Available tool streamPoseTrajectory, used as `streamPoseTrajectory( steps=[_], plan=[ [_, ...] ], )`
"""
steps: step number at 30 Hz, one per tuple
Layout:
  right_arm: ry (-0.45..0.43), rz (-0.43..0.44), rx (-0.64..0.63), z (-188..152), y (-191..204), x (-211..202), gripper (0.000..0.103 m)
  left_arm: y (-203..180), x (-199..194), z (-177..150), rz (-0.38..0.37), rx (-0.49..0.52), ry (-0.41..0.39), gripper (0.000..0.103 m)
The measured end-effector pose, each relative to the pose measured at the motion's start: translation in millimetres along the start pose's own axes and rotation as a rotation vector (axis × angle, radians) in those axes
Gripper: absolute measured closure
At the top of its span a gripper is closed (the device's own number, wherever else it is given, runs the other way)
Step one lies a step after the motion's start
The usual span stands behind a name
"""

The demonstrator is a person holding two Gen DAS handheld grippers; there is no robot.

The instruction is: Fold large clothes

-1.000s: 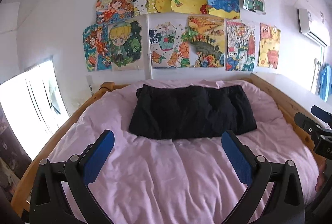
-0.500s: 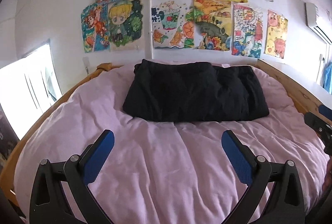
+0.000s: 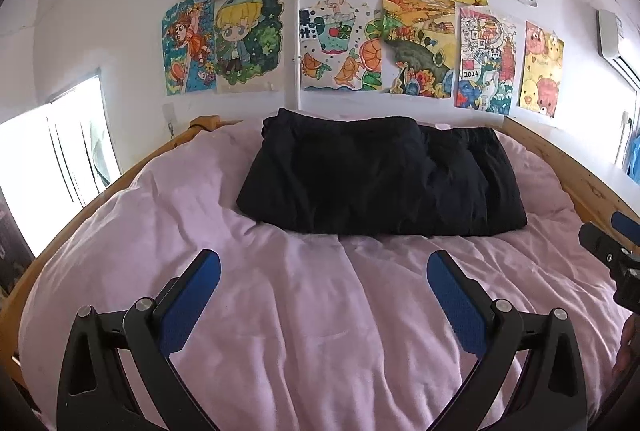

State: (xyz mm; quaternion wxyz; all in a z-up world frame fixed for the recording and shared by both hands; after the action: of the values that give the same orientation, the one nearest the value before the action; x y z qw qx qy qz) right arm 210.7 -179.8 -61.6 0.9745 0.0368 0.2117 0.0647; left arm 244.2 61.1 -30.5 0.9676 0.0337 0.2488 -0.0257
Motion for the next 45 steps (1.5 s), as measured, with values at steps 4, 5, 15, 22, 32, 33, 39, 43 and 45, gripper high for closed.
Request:
streamPoseTrajectory(
  steps=[4,5,15,22,32,33,39,43,45],
  plan=[
    [0.005,-0.015,0.006,-1.1,-2.4,2.7,0.000,2.6,2.0,-2.1,0.009,0.002,0.010,0.001],
    [0.009,-0.017,0.014,-1.2,-3.1,4.4,0.000,2.8,2.7,-2.1,0.009,0.001,0.012,0.001],
    [0.012,-0.021,0.024,-1.7,-4.1,6.0,0.000,2.9,3.0,-0.8,0.013,0.006,0.008,0.001],
    [0.013,-0.020,0.023,-2.2,-4.4,7.0,0.000,3.6,3.1,0.0,0.014,0.008,0.006,0.001],
    [0.014,-0.022,0.023,-2.0,-3.4,7.3,0.000,4.3,2.8,-0.2,0.012,0.009,0.007,0.001],
    [0.015,-0.022,0.024,-2.2,-4.3,7.5,0.000,4.3,3.2,0.0,0.012,0.010,0.008,0.001],
    [0.015,-0.020,0.022,-1.7,-5.0,7.0,0.000,4.8,2.8,0.4,0.012,0.010,0.008,0.001],
    [0.015,-0.020,0.022,-1.5,-5.0,7.0,0.000,5.6,3.0,0.4,0.011,0.011,0.008,0.001],
    [0.015,-0.020,0.022,-1.4,-4.7,7.0,0.000,5.5,2.9,0.1,0.011,0.011,0.007,0.001]
  ],
)
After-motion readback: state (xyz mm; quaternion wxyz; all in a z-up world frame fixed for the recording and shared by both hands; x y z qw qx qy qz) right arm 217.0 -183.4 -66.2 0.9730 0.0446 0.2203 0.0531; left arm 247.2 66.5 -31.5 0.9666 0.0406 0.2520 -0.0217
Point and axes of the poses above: each gripper's, at about its wrist camera, not at the fingertips, and x roughly the way its jaws point, y to its left, z to its top, the point moved 7 cm from there along x, roughly the way its jaws point, and after that the axes turned 5 degrees about z, right-handed, at the moved point
